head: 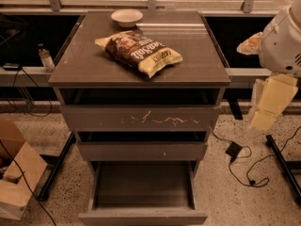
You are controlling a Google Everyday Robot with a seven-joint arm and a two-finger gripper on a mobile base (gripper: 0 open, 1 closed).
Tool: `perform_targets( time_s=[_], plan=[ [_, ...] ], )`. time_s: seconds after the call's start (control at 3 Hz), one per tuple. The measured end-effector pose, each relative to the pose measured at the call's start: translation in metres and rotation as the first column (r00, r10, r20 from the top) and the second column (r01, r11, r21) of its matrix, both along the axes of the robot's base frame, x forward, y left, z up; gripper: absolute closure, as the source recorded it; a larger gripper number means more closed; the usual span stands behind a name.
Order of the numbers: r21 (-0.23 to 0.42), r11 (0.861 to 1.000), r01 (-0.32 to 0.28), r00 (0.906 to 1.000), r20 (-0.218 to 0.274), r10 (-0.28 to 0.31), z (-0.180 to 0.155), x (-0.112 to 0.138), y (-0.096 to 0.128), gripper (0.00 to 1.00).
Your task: Close bottom drawer
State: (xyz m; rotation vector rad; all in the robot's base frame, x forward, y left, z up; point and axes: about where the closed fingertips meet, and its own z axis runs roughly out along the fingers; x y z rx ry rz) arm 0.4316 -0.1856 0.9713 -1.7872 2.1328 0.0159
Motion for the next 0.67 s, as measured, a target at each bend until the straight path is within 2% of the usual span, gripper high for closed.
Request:
perform_targets(
  time_s=[0.33, 0.67],
  plan=[
    [0.000, 1.000, 0.000, 1.0000, 0.000, 0.000, 0.0000, 0.0000, 0.0000, 0.00],
    [0.001, 1.000, 0.000, 1.0000, 0.002, 0.000, 0.0002, -0.0001, 0.0004, 0.18]
  ],
)
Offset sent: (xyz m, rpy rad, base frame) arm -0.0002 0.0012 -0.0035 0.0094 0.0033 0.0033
